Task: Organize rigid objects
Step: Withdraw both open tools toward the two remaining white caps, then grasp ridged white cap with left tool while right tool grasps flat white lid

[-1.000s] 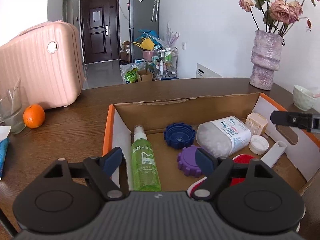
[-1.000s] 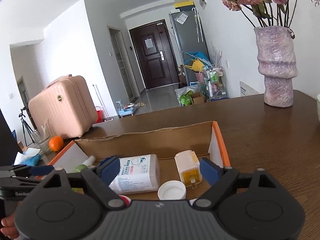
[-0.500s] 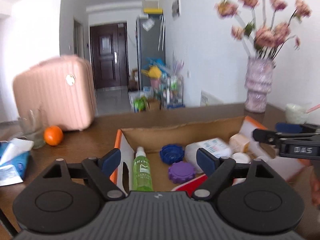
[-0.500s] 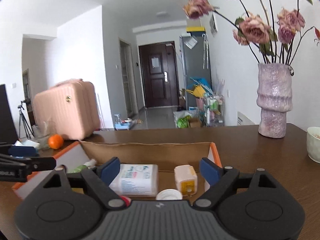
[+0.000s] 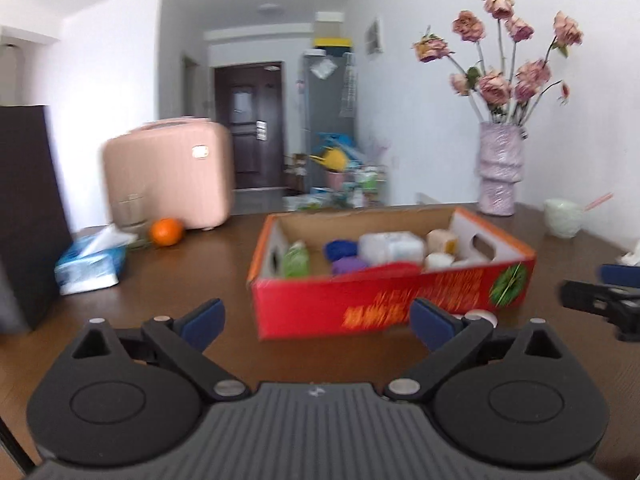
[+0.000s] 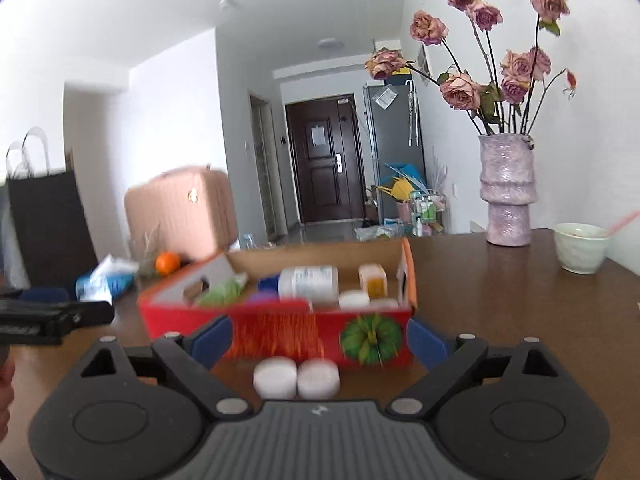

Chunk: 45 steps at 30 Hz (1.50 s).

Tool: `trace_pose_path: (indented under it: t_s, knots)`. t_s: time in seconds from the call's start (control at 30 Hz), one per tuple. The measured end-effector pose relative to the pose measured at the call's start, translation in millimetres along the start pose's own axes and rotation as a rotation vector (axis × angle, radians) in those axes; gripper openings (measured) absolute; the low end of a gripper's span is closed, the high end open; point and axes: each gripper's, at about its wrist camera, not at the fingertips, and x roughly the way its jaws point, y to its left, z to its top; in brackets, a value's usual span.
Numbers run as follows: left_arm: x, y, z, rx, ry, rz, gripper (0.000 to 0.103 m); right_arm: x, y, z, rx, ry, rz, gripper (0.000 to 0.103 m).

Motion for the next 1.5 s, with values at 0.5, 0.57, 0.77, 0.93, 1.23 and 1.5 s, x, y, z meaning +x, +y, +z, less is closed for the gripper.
trace_pose_path:
  t_s: [0.5, 0.57, 0.77, 0.93, 1.23, 1.5]
  knots:
    - [-24, -21, -30, 0.021, 0.032, -0.044, 0.101, -37, 3, -36, -0.028, 0.052, -0.027, 0.095]
    - [-17, -23, -32, 0.011, 0.063, -0.05, 0.101, -33, 0, -37, -0.015, 0.062, -0.017, 0.095]
    - [22, -44, -23, 0.078, 0.151, -0.13, 0.1, -1, -3, -16, -0.113, 0.114, 0.016, 0.09]
    - [73, -62, -6, 0.131, 0.229, -0.21, 0.089, 20, -20, 9, -0.127, 0.131, -0.025, 0.087]
    - [147, -92, -5, 0.154, 0.356, -0.332, 0.073, 47, -39, 3, -0.109, 0.192, -0.036, 0.087]
    - [149, -78, -3, 0.163, 0.347, -0.403, 0.041, 75, -31, 3, -0.124, 0.237, 0.016, 0.087]
